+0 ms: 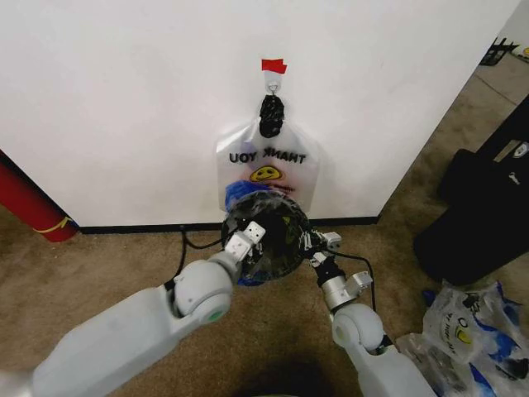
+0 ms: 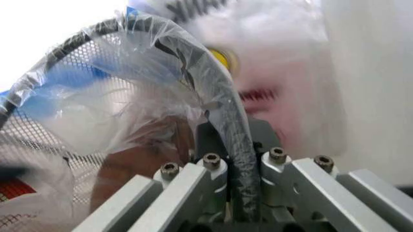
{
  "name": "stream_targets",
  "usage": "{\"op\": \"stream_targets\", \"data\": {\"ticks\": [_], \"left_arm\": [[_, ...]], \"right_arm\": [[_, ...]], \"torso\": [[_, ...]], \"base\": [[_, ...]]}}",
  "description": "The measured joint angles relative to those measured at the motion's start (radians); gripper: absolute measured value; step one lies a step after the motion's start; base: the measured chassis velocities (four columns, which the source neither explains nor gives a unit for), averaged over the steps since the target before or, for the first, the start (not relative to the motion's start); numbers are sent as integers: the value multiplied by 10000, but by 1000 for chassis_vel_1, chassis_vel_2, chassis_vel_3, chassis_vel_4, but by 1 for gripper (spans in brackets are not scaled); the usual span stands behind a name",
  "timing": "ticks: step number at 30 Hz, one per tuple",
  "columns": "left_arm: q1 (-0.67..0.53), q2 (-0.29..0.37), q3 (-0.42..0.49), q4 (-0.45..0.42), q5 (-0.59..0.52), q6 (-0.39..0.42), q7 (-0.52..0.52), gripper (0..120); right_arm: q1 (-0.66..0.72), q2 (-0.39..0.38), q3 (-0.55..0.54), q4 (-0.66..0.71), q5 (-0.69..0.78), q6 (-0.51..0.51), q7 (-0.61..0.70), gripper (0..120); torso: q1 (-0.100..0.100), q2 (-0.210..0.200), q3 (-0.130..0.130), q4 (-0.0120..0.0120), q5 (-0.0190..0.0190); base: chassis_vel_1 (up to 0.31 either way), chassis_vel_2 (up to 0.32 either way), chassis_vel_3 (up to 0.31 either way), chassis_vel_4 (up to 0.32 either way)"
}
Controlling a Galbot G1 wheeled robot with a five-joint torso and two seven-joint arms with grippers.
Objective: Pick up the garbage bag from the wall and place it over the trash bin.
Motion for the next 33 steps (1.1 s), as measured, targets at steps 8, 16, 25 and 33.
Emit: {"op": "stream_targets", "data": {"ticks": [8, 16, 25, 33], "left_arm": [[1109, 1143, -2083, -1463, -879, -587, 793, 20], [320, 1414, -3063, -684, -1279, -807, 2094, 50], [152, 1522, -2943, 358, -1277, -606, 3300, 83], [8, 1506, -2873, 715, -1476, -413, 3309, 100]], "right_arm": [[41, -125, 394, -486, 566, -7, -820, 0], [24, -235, 947, -1040, 970, 427, -2518, 0], [-201, -424, 1299, -994, 891, 717, -3526, 0], [-299, -508, 1288, -902, 694, 871, -3938, 0]], "torso": [[-1, 1, 0, 3, 2], [0, 1, 0, -3, 3], [0, 1, 0, -3, 1], [0, 0, 0, 1, 1]], "base": [[0, 0, 0, 0], [0, 0, 0, 0], [0, 0, 0, 0], [0, 0, 0, 0]]}}
